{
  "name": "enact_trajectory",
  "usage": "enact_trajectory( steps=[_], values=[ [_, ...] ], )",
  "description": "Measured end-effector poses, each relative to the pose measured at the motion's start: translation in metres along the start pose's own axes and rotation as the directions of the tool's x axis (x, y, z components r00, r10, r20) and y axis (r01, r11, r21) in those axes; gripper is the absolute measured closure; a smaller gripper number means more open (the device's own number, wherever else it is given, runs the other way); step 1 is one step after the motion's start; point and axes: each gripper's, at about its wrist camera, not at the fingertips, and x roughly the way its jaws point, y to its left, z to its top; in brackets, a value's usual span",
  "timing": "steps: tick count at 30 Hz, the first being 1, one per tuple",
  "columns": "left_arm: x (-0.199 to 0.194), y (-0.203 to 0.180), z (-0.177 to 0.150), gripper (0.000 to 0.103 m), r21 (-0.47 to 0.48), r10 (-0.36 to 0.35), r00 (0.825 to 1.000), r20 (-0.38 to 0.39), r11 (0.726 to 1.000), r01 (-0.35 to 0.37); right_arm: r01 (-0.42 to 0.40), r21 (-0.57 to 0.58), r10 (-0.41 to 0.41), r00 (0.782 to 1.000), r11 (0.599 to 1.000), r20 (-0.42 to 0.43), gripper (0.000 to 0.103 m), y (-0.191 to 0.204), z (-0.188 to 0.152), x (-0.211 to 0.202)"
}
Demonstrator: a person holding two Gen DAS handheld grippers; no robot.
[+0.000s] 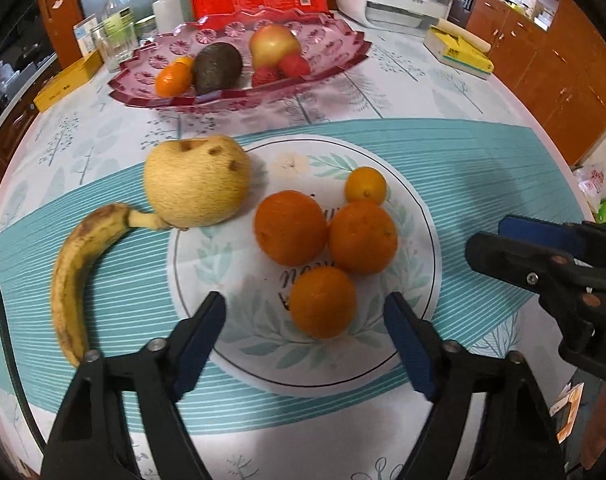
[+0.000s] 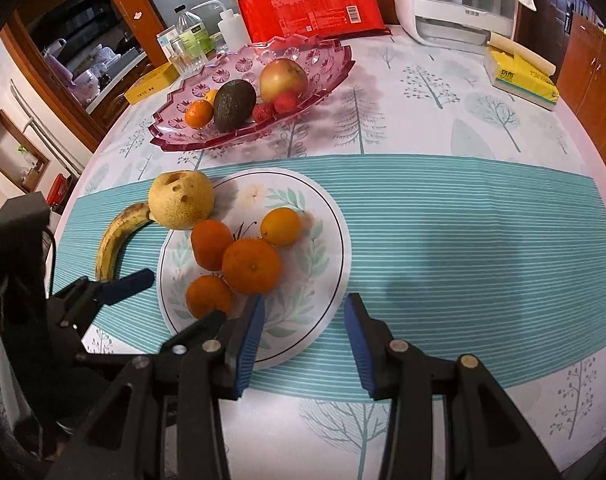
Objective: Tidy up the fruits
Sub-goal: 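Grasp a tangerine with the left tool while the right tool grasps a large orange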
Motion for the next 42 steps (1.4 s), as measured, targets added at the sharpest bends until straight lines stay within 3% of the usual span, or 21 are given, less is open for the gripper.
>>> enact_trajectory(
  steps=[4,6,11,18,27,42],
  values=[
    [0.006,-0.004,0.000,0.039,0.010,0.006,1.000,-0.006,1.000,-0.006,-0.010,0.003,0.010,1.000,1.000,-0.009,0.061,0.003,0.003,0.006],
    [0.009,-0.004,-0.001,0.053,0.014,0.003,1.000,-0.016,1.000,-0.003,-0.014,0.000,0.014,1.000,1.000,-0.014,0.061,0.005,0.004,0.010],
    [0.007,0.002,-0.001,0.066,0.004,-0.054,0.998,-0.016,0.999,0.054,-0.036,-0.001,0.036,0.999,0.999,-0.040,0.061,0.009,0.006,0.021],
    [0.002,0.021,-0.005,0.067,-0.015,-0.046,0.999,-0.027,0.999,0.045,-0.074,0.007,0.074,0.994,0.997,-0.082,0.061,0.017,0.009,0.041],
    [-0.006,0.064,-0.009,0.067,-0.122,-0.047,0.998,-0.032,0.992,0.043,-0.110,0.006,0.110,0.986,0.994,-0.129,0.061,0.027,0.012,0.065],
    [-0.011,0.083,-0.011,0.067,-0.158,-0.053,0.998,-0.026,0.986,0.048,-0.071,-0.006,0.069,0.989,0.997,-0.131,0.057,0.033,0.020,0.076]
  ],
)
